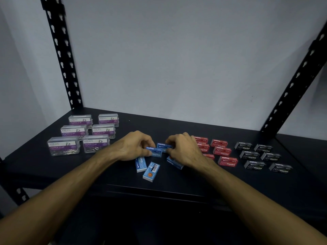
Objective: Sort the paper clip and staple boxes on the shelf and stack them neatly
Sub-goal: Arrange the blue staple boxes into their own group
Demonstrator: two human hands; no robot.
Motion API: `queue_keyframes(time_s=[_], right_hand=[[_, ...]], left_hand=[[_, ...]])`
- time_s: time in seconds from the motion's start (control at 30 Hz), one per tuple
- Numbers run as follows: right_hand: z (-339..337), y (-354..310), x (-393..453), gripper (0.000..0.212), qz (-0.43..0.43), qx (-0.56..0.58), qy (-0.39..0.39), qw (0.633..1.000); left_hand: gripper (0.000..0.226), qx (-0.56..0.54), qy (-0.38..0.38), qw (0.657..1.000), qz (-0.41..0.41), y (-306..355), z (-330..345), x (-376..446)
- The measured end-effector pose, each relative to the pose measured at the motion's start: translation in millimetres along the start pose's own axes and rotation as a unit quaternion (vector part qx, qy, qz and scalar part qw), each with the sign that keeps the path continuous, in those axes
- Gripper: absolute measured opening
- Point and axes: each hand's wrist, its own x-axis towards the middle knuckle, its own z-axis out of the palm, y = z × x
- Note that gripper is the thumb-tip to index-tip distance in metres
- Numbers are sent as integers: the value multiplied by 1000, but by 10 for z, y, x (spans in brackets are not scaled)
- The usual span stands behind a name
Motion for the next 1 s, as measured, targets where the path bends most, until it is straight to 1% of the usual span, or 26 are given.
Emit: queue_keyframes(time_s=[0.1, 0.23, 0.3, 0.47, 0.57, 1.0], right_hand=[[-72, 23, 48, 17, -5, -7, 7, 1000], [-244, 86, 192, 17, -3, -27, 14, 1000], [-291, 111, 275, 18, 3, -24, 18, 1000], [-216, 143, 423, 22, 13, -31, -9, 999], [-133, 179, 465, 24, 14, -38, -19, 999], [-53, 248, 511, 26, 3, -39, -1, 999]], left_hand=[[9, 15, 10, 1000, -8, -4, -96, 25], [11, 18, 60, 997, -34, -51, -264, 126], [12, 33, 69, 996, -50, -61, -300, 217], [12, 74, 68, 992, -76, -84, -297, 448], [11, 83, 61, 992, -78, -128, -274, 548], [14, 105, 51, 990, -80, -232, -255, 654]])
